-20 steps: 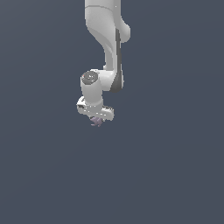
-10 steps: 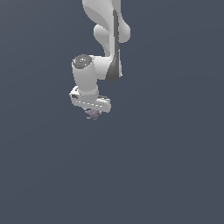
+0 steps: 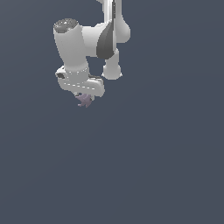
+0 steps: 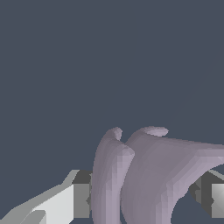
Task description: Pick up the object and move it to a goal position.
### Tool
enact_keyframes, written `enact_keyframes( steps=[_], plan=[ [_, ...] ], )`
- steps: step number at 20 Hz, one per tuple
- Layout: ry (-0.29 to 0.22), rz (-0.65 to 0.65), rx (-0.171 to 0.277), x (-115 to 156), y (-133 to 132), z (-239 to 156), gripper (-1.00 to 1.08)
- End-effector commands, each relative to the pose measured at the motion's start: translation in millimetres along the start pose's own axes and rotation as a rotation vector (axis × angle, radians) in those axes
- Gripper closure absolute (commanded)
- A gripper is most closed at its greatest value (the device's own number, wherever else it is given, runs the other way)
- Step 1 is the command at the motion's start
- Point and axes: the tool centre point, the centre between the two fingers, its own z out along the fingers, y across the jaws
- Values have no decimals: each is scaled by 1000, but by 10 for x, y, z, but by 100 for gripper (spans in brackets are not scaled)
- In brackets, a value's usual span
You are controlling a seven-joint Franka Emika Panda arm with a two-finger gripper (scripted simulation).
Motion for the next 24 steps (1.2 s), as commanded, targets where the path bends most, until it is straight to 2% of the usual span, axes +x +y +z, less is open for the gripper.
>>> enact_keyframes(
  steps=[1,16,24],
  plan=[
    [-1,0,0,-3,70,-264,108],
    [-1,0,-1,52,470,-1768,108],
    [-1,0,-1,96,609,-2299,108]
  ],
)
